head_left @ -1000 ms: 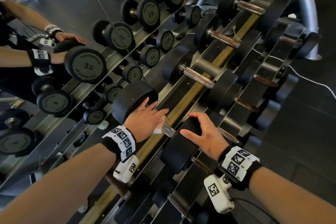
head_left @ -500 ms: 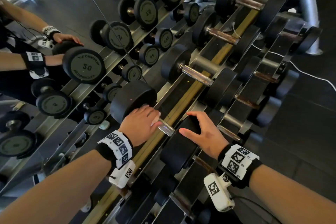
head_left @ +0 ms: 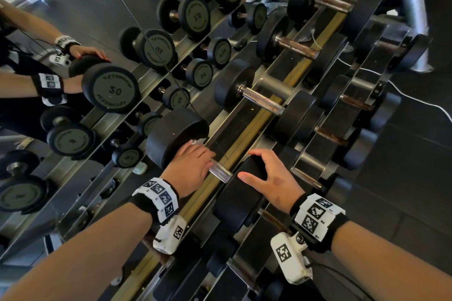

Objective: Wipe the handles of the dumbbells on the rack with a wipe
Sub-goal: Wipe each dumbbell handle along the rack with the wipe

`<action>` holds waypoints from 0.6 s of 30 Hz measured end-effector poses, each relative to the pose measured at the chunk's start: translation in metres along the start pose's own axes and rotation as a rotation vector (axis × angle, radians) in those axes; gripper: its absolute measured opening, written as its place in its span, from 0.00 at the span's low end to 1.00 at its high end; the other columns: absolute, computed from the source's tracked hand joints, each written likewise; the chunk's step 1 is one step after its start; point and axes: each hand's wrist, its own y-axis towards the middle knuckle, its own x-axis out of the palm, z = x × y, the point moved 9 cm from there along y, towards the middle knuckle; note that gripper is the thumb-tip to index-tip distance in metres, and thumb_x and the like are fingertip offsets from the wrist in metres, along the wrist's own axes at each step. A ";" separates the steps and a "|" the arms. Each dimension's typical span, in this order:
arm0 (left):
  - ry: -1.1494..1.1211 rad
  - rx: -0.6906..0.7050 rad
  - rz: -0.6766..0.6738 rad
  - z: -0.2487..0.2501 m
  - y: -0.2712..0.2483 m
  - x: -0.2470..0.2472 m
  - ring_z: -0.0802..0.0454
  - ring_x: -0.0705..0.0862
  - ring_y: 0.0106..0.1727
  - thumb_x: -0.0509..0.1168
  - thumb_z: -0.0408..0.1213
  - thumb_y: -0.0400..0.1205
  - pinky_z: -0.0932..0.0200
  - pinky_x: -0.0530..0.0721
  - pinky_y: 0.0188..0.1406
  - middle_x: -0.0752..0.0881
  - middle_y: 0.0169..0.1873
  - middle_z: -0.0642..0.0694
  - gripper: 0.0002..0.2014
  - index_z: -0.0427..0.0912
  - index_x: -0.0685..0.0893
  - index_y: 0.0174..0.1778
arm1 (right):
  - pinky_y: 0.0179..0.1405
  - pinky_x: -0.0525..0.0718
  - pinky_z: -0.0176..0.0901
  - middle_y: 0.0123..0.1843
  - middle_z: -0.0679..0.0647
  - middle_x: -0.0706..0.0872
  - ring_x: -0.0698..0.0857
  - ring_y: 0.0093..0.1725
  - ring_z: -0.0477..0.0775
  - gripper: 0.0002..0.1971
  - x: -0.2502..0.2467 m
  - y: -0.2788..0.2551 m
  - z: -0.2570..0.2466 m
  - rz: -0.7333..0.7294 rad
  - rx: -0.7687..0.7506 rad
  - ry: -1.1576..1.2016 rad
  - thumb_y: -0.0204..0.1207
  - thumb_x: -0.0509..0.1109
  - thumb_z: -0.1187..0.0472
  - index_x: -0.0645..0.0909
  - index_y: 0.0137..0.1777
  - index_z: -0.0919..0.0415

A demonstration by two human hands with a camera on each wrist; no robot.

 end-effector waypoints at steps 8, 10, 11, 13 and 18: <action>-0.247 0.025 -0.109 0.041 0.001 0.006 0.57 0.72 0.74 0.59 0.30 0.84 0.50 0.50 0.85 0.80 0.67 0.53 0.34 0.56 0.56 0.85 | 0.63 0.84 0.43 0.63 0.33 0.74 0.77 0.63 0.37 0.30 -0.001 0.000 -0.001 0.013 -0.012 0.008 0.72 0.72 0.33 0.68 0.71 0.38; -0.286 0.042 -0.066 0.035 -0.002 -0.002 0.56 0.71 0.75 0.59 0.26 0.83 0.54 0.65 0.81 0.73 0.74 0.50 0.34 0.52 0.61 0.85 | 0.64 0.83 0.43 0.63 0.32 0.74 0.77 0.63 0.36 0.30 -0.002 0.000 -0.001 0.018 -0.016 0.013 0.71 0.71 0.32 0.68 0.70 0.37; -0.274 0.041 -0.038 0.032 -0.003 -0.006 0.55 0.69 0.77 0.60 0.26 0.83 0.56 0.67 0.80 0.67 0.79 0.49 0.33 0.50 0.64 0.84 | 0.64 0.82 0.42 0.63 0.31 0.74 0.77 0.63 0.36 0.29 -0.001 0.000 -0.001 0.019 -0.016 0.017 0.70 0.71 0.32 0.68 0.69 0.36; -0.183 0.022 0.033 0.022 -0.002 -0.011 0.53 0.64 0.81 0.62 0.33 0.84 0.54 0.66 0.80 0.58 0.84 0.47 0.28 0.46 0.67 0.82 | 0.65 0.82 0.43 0.62 0.29 0.73 0.76 0.64 0.36 0.29 0.000 0.000 -0.001 0.016 -0.015 0.018 0.70 0.71 0.32 0.68 0.69 0.34; -0.004 -0.022 -0.045 0.003 0.004 0.008 0.48 0.59 0.84 0.51 0.49 0.89 0.49 0.51 0.85 0.68 0.81 0.45 0.23 0.46 0.73 0.78 | 0.68 0.82 0.48 0.64 0.32 0.73 0.75 0.66 0.38 0.30 -0.001 0.001 0.002 0.013 -0.009 -0.010 0.70 0.69 0.30 0.68 0.71 0.35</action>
